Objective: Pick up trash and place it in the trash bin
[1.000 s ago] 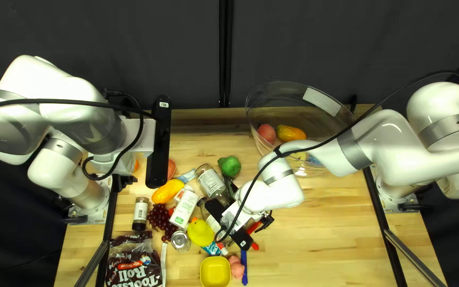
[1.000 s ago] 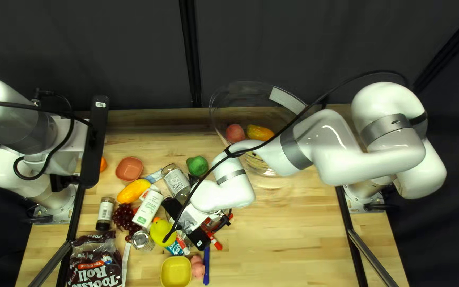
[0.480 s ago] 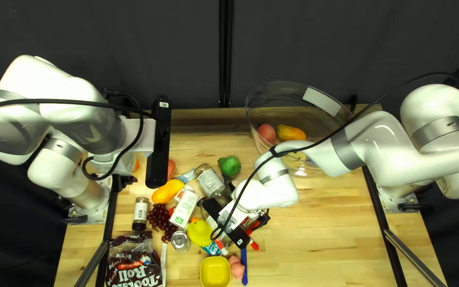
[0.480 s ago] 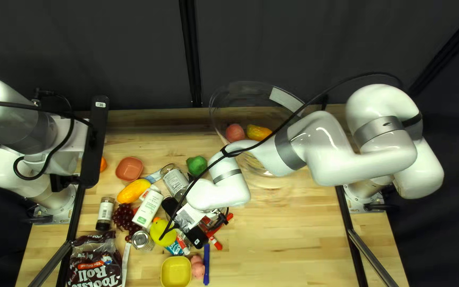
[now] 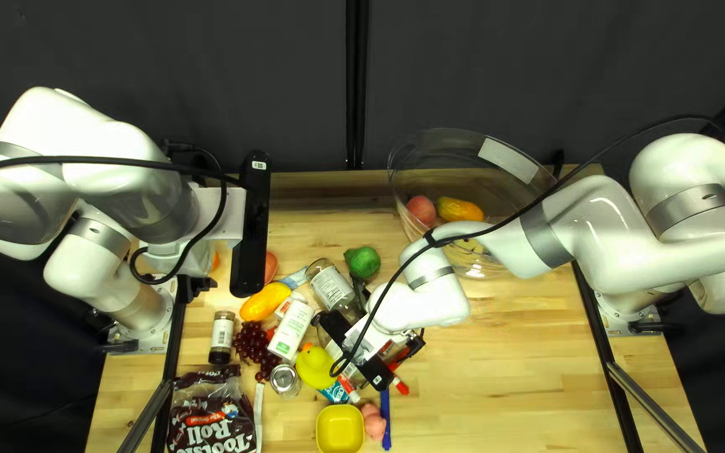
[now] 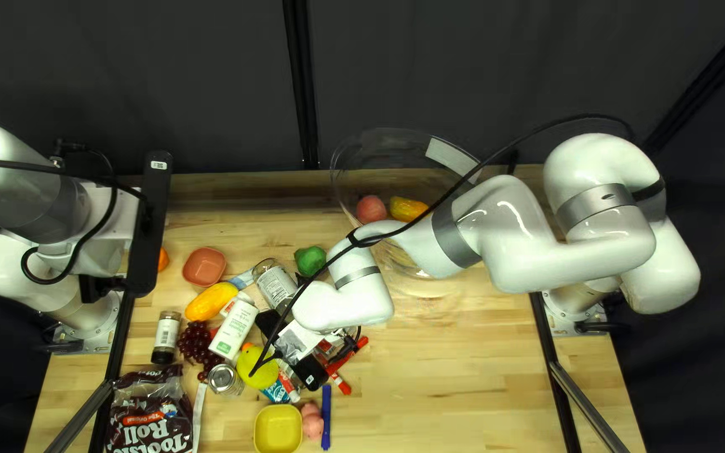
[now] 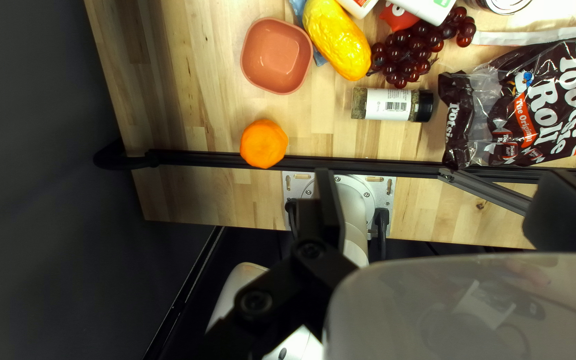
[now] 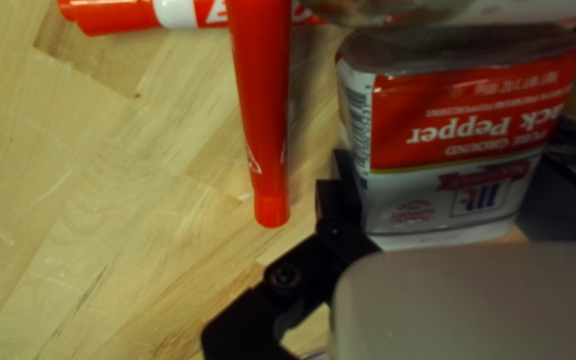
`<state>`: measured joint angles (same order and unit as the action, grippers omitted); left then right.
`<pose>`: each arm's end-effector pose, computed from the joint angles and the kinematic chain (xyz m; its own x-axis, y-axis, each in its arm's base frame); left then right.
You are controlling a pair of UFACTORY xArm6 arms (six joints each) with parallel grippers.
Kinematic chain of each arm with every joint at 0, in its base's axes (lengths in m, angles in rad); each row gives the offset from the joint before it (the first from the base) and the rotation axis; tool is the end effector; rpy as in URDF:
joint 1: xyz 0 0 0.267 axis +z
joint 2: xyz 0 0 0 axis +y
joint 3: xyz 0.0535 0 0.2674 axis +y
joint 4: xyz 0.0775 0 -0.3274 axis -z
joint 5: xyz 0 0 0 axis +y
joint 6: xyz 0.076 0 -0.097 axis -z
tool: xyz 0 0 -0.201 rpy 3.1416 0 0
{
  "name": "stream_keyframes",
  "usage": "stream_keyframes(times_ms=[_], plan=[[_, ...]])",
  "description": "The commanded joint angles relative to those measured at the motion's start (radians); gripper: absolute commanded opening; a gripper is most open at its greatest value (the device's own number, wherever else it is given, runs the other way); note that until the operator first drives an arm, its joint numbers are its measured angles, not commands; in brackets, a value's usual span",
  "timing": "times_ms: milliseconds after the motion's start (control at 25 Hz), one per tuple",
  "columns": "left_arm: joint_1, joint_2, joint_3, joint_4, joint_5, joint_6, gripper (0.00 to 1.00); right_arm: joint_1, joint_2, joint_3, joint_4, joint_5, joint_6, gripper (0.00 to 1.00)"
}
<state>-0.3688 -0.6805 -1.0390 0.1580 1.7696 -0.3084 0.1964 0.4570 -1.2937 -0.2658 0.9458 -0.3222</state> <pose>0.2469 -0.0436 0.3360 0.9994 -0.0332 0.0018 -0.0324 -0.9861 -0.1627 0.5091 0.0485 0.0222 0.7692 0.6132 -0.1795 0.6373 -0.7568 0.1457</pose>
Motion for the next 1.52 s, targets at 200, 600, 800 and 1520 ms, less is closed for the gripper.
stream_keyframes(times_ms=[200, 600, 800, 1520], plan=[[0.000, 0.000, 0.000, 0.000, 0.000, 0.000, 1.00, 0.078, -0.348, 0.117, -0.102, 0.228, 0.228, 0.08], [0.000, 0.000, 0.000, 0.000, 0.000, 0.000, 1.00, 0.112, -0.679, 0.195, -0.149, 0.589, 0.473, 0.11], [0.000, 0.000, 0.000, 0.000, 0.000, 0.000, 1.00, 0.034, -0.839, 0.314, -0.136, 0.622, 0.533, 0.10], [0.000, 0.000, 0.000, 0.000, 0.000, 0.000, 1.00, 0.115, -0.834, 0.311, -0.130, 0.559, 0.649, 1.00]])
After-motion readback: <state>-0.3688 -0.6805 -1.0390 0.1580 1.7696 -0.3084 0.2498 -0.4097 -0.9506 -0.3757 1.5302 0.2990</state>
